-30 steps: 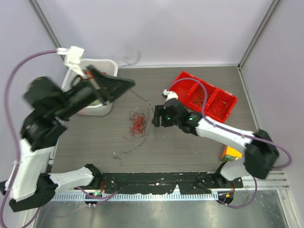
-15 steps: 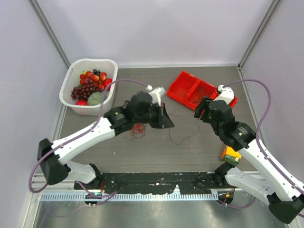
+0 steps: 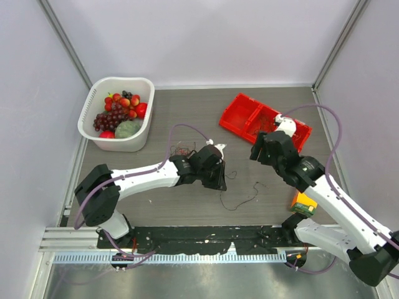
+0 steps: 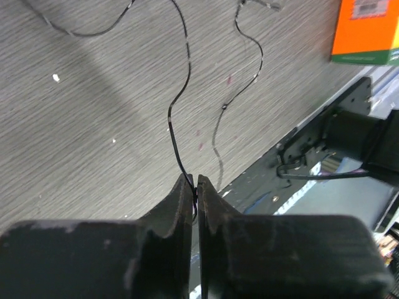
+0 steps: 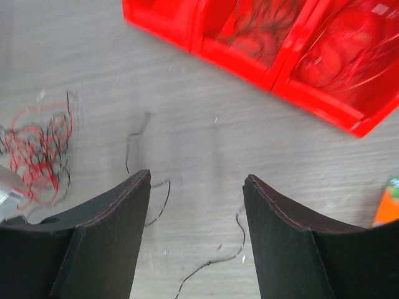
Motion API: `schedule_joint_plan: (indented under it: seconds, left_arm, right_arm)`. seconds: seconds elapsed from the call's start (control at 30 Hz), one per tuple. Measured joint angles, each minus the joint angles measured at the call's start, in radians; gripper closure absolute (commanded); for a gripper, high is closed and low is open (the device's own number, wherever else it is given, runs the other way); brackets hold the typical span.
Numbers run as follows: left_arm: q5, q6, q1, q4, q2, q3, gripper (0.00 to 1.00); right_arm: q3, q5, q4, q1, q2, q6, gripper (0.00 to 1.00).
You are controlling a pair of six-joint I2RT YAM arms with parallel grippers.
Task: Untangle the cables
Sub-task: Place the cable at the center of the board.
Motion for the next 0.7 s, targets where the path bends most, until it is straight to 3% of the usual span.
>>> schedule_joint_plan:
  seconds: [0.2,0.27,0.5,0.7]
  left_arm:
    - [0.001,-0.001,0.0,0.08,-0.022,-0.124,0.43]
    - [0.002,-0.003,0.0,0.101,-0.063,-0.181,0.34]
    - [0.0,0.002,-0.002,0.134,-0.279,-0.278,0.28]
    - [-0.029,0.002,-0.002,0.135,-0.507,-0.341,0.25]
  right_arm:
    - [-0.13,-0.218,-0.005,0.0,0.077,0.091,0.31]
    - [-0.199,-0.281,-0.008,0.0,0.074,0.139,0.3]
    - [-0.317,-0.407,0.02,-0.008,0.11,0.237,0.3]
    - [-0.417,-0.535,0.196,-0.008,0.182,0.201,0.28]
